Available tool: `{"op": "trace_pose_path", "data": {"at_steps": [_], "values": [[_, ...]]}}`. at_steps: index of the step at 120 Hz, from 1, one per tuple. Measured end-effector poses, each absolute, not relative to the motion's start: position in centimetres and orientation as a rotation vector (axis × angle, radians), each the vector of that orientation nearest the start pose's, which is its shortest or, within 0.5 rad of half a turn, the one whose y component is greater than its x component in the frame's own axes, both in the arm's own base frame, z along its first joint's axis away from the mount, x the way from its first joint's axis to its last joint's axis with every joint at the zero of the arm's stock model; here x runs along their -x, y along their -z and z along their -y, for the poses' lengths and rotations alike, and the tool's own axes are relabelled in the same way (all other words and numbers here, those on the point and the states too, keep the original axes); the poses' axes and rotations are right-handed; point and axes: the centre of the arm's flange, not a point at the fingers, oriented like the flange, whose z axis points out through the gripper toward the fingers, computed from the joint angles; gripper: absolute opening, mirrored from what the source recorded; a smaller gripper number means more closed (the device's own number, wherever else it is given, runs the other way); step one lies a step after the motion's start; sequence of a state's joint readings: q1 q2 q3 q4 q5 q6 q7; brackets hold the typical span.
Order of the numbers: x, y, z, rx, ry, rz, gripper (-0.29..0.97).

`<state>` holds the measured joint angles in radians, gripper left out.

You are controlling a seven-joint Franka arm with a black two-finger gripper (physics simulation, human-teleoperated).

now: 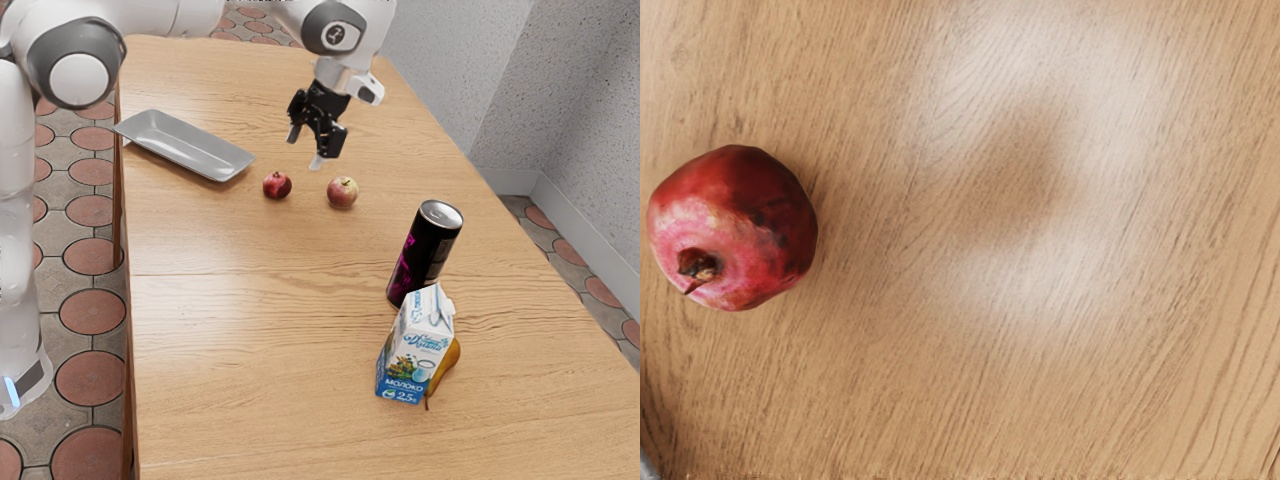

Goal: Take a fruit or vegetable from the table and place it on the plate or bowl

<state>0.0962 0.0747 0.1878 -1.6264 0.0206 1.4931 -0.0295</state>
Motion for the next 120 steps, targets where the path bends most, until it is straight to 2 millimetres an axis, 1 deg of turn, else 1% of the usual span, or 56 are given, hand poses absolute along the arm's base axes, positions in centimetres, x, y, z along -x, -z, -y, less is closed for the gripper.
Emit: {"op": "trace_pose_path", "data": {"at_steps": [12,26,46,54,62,76,90,102,114,120], "values": [[-53.2,-52.7,-17.1,3.092,-0.362,0.519,0.68],[-52.1,-50.7,-17.4,3.117,-0.346,0.512,0.68],[-51.7,-50.7,-18.3,3.137,-0.25,0.501,0.68],[-51.0,-50.7,-18.5,3.143,-0.223,0.495,0.68],[-50.4,-50.6,-18.7,3.148,-0.205,0.493,0.68],[-49.9,-49.9,-19.5,3.149,-0.19,0.498,0.68],[-49.8,-49.8,-20.1,3.149,-0.171,0.497,0.68],[-49.8,-50.0,-20.5,3.147,-0.15,0.483,0.68],[-49.9,-50.2,-21.4,3.141,-0.129,0.483,0.68],[-50.1,-49.9,-21.8,3.139,-0.127,0.485,0.68]]}}
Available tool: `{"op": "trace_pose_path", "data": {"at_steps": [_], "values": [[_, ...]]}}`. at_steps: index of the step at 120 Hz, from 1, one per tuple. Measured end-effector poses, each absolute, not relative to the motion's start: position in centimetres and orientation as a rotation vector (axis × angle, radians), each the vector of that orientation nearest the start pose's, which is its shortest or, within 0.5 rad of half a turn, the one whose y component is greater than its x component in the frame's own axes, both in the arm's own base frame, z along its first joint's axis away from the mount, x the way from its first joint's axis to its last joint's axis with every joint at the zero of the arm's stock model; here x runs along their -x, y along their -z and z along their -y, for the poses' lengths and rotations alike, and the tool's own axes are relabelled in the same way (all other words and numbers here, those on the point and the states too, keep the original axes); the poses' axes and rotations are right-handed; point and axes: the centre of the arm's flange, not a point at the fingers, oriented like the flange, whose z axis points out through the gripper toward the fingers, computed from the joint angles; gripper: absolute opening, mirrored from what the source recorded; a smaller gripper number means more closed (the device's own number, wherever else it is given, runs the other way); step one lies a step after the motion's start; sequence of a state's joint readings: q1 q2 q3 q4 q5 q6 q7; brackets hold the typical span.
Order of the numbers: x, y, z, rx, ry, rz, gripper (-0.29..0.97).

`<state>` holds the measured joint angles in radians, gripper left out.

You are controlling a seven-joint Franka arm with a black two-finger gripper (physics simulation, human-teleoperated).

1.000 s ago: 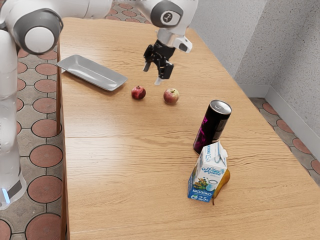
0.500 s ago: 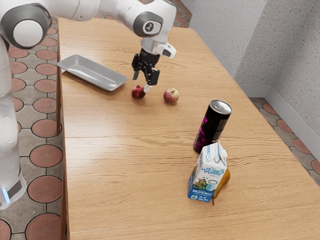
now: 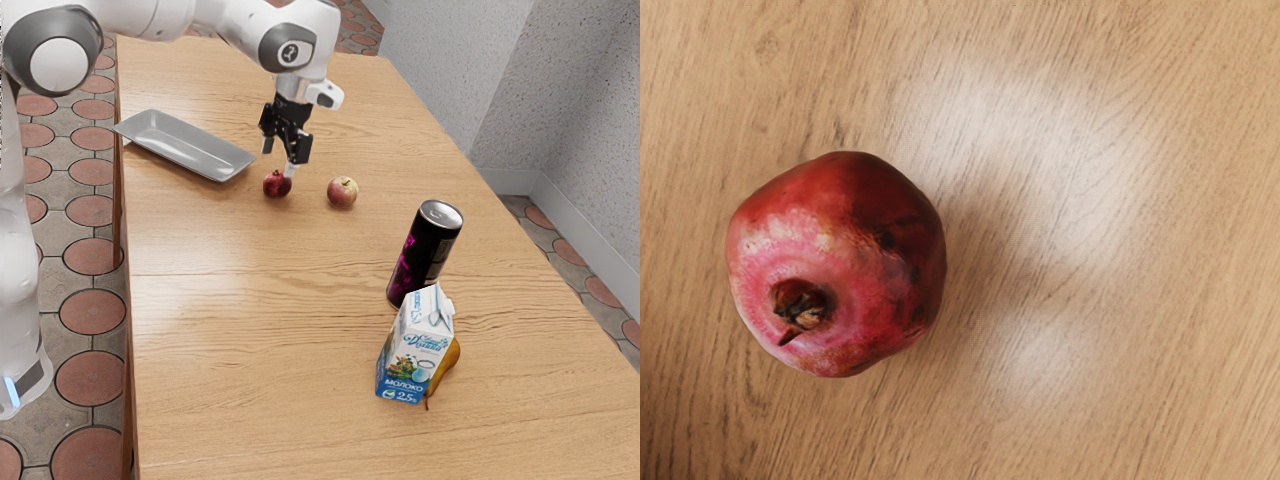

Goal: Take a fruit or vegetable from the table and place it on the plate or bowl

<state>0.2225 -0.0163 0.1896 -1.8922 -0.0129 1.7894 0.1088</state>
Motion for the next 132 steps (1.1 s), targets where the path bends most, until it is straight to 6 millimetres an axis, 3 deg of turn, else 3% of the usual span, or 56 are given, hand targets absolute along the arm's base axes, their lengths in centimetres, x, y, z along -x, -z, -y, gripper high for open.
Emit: {"op": "trace_pose_path", "data": {"at_steps": [21,56,86,132], "values": [[-51.7,-49.9,-23.7,3.127,-0.097,0.482,0.68],[-52.8,-49.1,-22.2,3.141,-0.112,0.389,0.68],[-52.5,-47.6,-24.1,3.14,-0.137,0.419,0.68],[-53.2,-45.2,-24.1,3.156,-0.174,0.394,0.68]]}}
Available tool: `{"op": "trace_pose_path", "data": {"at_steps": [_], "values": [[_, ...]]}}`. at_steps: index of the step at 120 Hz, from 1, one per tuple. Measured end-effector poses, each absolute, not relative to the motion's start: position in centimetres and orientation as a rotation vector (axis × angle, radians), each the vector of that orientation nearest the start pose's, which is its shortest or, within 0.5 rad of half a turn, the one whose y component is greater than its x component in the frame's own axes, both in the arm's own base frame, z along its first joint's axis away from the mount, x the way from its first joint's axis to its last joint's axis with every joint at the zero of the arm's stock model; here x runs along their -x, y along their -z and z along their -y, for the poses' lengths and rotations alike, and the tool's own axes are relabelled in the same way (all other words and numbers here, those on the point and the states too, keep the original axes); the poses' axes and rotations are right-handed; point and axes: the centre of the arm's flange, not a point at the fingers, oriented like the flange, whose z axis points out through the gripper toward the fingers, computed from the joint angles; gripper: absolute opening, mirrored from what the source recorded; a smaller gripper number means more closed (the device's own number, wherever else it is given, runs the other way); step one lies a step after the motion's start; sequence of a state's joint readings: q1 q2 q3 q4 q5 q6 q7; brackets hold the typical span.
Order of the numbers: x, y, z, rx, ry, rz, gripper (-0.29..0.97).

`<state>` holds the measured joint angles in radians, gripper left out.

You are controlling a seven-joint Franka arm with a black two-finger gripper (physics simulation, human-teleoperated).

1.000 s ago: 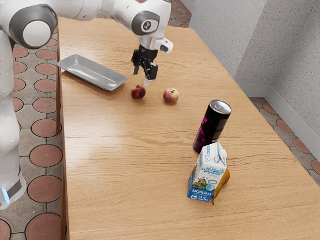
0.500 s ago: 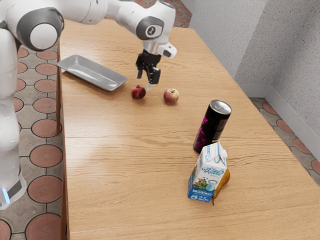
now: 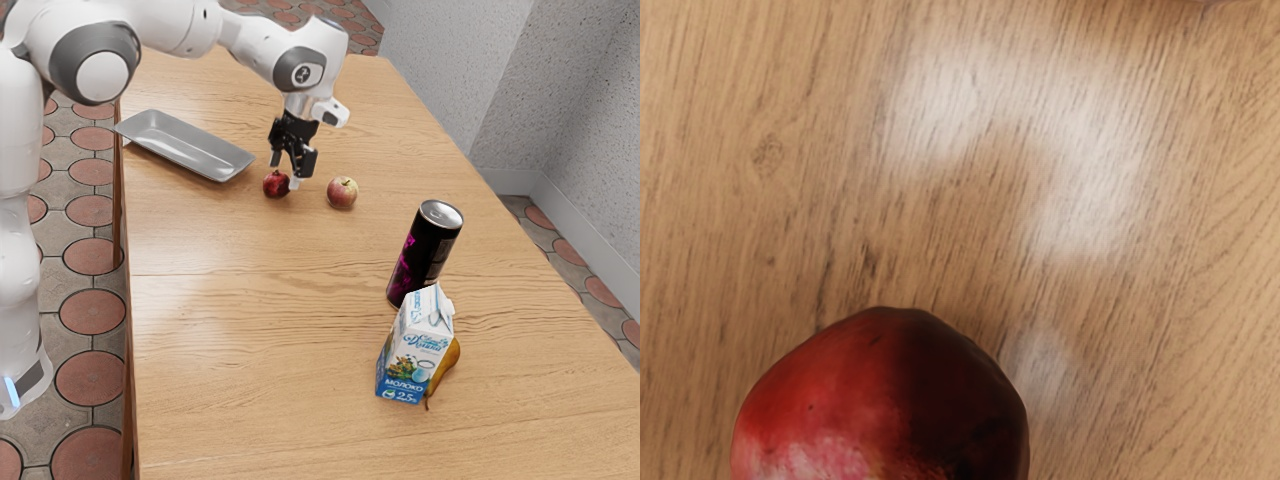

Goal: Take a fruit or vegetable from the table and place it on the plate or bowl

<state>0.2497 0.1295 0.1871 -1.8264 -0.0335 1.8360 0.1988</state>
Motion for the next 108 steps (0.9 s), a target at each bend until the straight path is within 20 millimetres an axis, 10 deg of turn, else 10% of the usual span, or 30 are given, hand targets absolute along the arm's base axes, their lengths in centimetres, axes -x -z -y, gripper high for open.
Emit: {"op": "trace_pose_path", "data": {"at_steps": [108], "values": [[-53.1,-42.2,-25.5,3.182,-0.184,0.388,0.68]]}}
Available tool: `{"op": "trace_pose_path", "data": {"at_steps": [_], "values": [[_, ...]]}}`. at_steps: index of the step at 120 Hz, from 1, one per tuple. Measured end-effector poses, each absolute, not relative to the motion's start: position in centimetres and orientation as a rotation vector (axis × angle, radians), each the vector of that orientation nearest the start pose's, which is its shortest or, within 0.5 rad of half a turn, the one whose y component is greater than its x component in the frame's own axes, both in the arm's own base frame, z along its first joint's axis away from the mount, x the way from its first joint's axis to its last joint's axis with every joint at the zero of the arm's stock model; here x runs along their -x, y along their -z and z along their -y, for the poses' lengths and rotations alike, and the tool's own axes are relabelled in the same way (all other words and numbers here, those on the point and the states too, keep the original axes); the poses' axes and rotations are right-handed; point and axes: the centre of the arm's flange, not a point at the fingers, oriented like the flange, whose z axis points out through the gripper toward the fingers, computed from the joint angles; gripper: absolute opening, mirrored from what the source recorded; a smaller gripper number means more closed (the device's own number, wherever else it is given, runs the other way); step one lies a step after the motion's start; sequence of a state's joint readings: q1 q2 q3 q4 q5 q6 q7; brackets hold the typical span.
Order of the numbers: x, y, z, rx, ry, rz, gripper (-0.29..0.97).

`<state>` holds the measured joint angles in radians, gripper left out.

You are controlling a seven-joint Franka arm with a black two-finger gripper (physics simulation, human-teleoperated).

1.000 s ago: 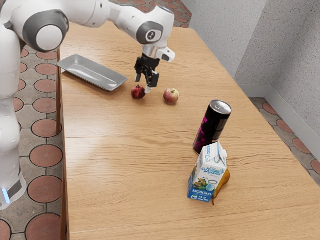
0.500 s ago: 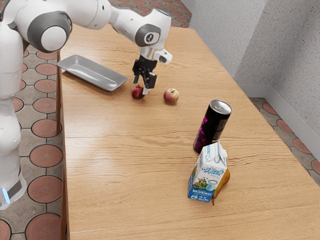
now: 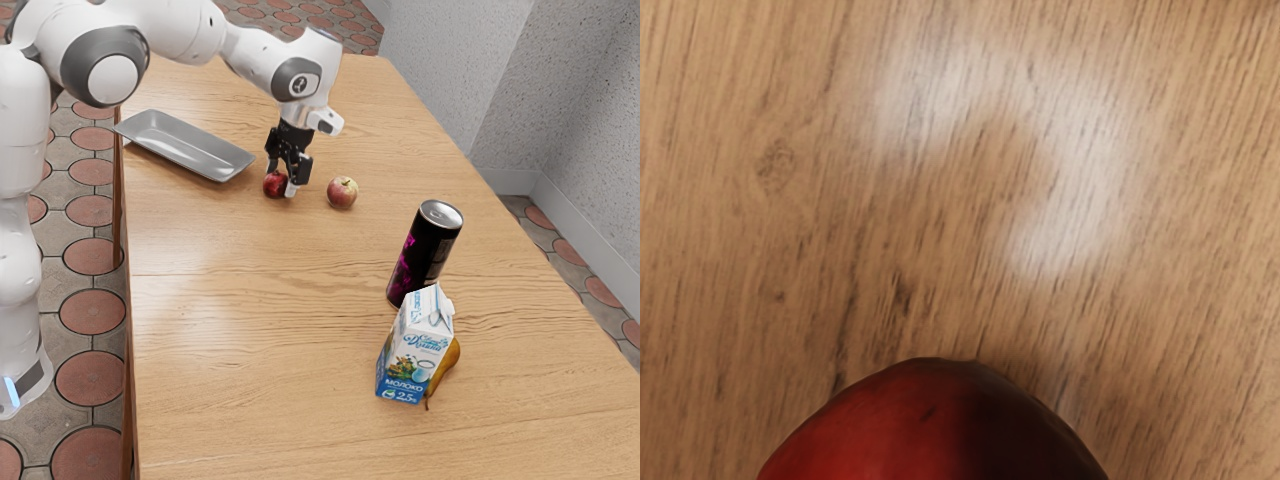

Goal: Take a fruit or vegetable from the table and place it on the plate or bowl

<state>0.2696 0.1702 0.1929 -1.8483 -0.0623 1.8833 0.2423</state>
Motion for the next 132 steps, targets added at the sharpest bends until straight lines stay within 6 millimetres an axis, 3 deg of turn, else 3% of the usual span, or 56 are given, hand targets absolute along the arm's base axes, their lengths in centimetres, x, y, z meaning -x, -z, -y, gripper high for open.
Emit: {"op": "trace_pose_path", "data": {"at_steps": [32,49,63,78,84,96,102,116,132], "values": [[-52.9,-41.3,-25.4,3.192,-0.188,0.393,0.67],[-52.9,-41.2,-25.6,3.196,-0.171,0.399,0.4],[-52.9,-41.1,-26.0,3.196,-0.16,0.404,0.35],[-52.9,-43.1,-26.7,3.182,-0.097,0.402,0.34],[-52.6,-44.9,-26.7,3.171,-0.053,0.39,0.33],[-50.2,-50.6,-27.4,3.129,0.039,0.382,0.34],[-48.8,-52.2,-28.2,3.112,0.042,0.398,0.34],[-46.0,-52.9,-30.2,3.106,-0.029,0.454,0.33],[-42.9,-51.9,-33.1,3.111,-0.123,0.55,0.33]]}}
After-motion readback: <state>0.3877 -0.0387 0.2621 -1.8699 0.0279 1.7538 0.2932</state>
